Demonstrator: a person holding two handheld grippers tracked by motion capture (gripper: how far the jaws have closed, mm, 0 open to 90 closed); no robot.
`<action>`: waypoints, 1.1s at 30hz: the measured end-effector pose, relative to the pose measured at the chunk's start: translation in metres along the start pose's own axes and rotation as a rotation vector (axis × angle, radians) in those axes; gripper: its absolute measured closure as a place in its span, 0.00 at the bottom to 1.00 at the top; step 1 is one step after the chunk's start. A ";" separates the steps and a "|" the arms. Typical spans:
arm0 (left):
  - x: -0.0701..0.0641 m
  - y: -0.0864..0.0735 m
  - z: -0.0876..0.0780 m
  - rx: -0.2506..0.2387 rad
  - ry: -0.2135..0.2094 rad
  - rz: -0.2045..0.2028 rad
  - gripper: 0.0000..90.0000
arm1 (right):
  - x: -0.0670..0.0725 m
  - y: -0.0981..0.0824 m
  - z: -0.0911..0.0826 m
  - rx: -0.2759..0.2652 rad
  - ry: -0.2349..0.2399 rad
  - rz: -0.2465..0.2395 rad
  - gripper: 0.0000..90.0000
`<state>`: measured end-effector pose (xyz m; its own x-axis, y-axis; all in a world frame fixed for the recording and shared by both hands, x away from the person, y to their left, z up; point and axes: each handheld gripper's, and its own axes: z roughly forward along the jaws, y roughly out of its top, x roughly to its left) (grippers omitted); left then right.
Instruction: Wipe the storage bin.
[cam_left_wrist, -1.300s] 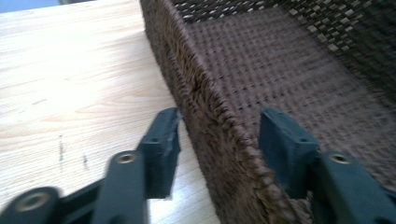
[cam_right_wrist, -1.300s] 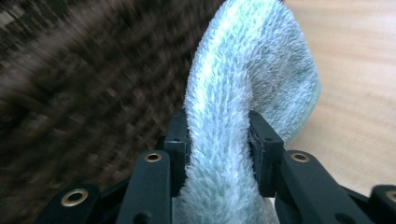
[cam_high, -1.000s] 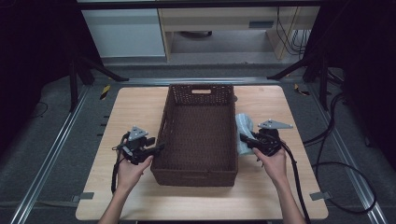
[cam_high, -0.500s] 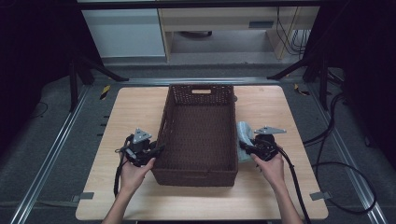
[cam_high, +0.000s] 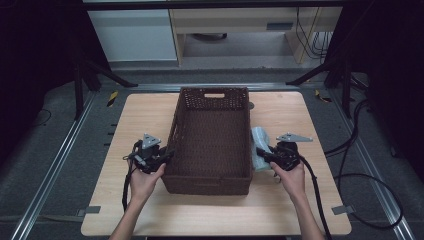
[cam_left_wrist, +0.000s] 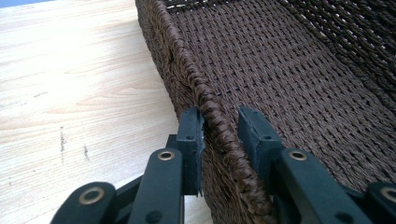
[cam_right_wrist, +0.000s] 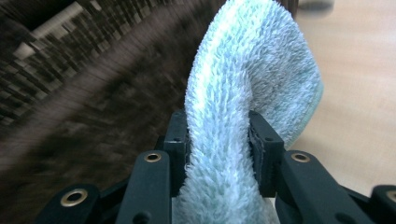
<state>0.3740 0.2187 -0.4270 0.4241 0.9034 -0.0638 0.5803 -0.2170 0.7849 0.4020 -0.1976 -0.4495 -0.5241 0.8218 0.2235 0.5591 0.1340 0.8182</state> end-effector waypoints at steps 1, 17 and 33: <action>0.000 0.000 0.001 -0.002 0.001 -0.004 0.78 | 0.002 0.003 -0.004 -0.015 0.006 -0.009 0.74; 0.008 -0.004 -0.007 -0.021 -0.033 0.025 0.44 | 0.000 -0.020 0.019 0.125 -0.040 -0.029 0.74; 0.000 -0.010 -0.012 0.010 -0.087 0.031 0.73 | 0.007 -0.012 0.000 0.058 -0.010 -0.015 0.73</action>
<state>0.3596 0.2255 -0.4278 0.5001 0.8609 -0.0933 0.5730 -0.2482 0.7811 0.3917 -0.1936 -0.4573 -0.5268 0.8247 0.2057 0.5876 0.1785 0.7893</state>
